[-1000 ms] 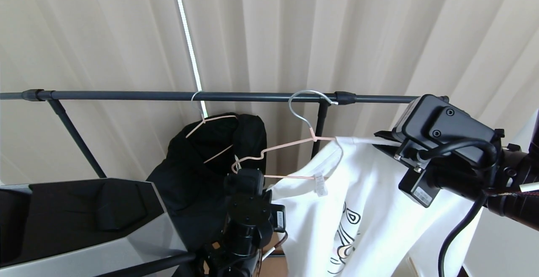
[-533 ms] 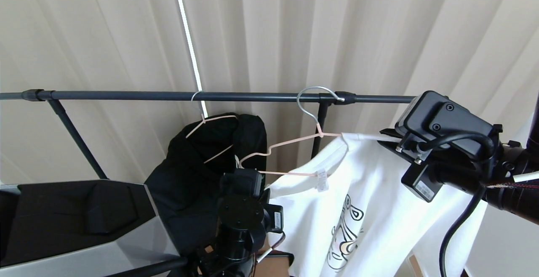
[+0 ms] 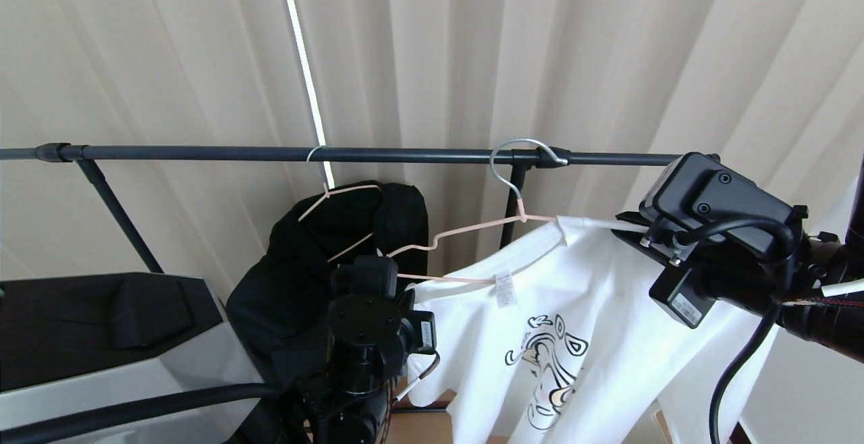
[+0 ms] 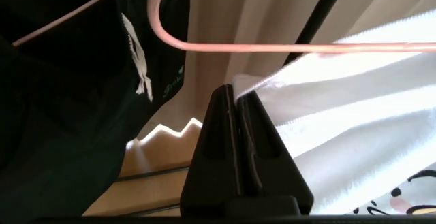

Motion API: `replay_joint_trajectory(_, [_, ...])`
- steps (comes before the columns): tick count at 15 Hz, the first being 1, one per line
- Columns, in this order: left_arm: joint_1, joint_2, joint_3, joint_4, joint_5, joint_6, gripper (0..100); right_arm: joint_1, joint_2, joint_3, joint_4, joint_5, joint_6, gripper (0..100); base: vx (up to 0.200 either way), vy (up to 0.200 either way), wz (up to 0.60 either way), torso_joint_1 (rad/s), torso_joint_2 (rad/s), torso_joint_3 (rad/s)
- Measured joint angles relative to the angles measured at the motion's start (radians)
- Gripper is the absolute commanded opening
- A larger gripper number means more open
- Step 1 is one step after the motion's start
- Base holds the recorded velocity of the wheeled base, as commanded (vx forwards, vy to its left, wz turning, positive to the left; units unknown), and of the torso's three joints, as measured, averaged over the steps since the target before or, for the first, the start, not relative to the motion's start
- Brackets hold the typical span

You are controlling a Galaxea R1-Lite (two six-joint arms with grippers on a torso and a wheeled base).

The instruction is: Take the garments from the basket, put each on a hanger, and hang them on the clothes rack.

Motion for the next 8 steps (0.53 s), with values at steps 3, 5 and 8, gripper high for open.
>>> replay_joint_trajectory(3, [0.019,-0.018,0.014,0.001,0.000,0.000,0,-0.019,-0.009,0.017,0.000,0.007,0.000,0,0.000,0.000,0.00,0.000,0.00,0.000])
replay_joint_trajectory(5, [0.037,-0.025,0.020,0.001,0.000,0.000,0,-0.027,-0.020,0.039,-0.001,0.008,0.000,0,0.000,0.000,0.00,0.000,0.00,0.000])
replay_joint_trajectory(8, [0.052,-0.031,0.028,0.000,0.000,-0.001,0,-0.042,-0.042,0.067,-0.001,0.011,0.003,0,0.000,0.000,0.00,0.000,0.00,0.000])
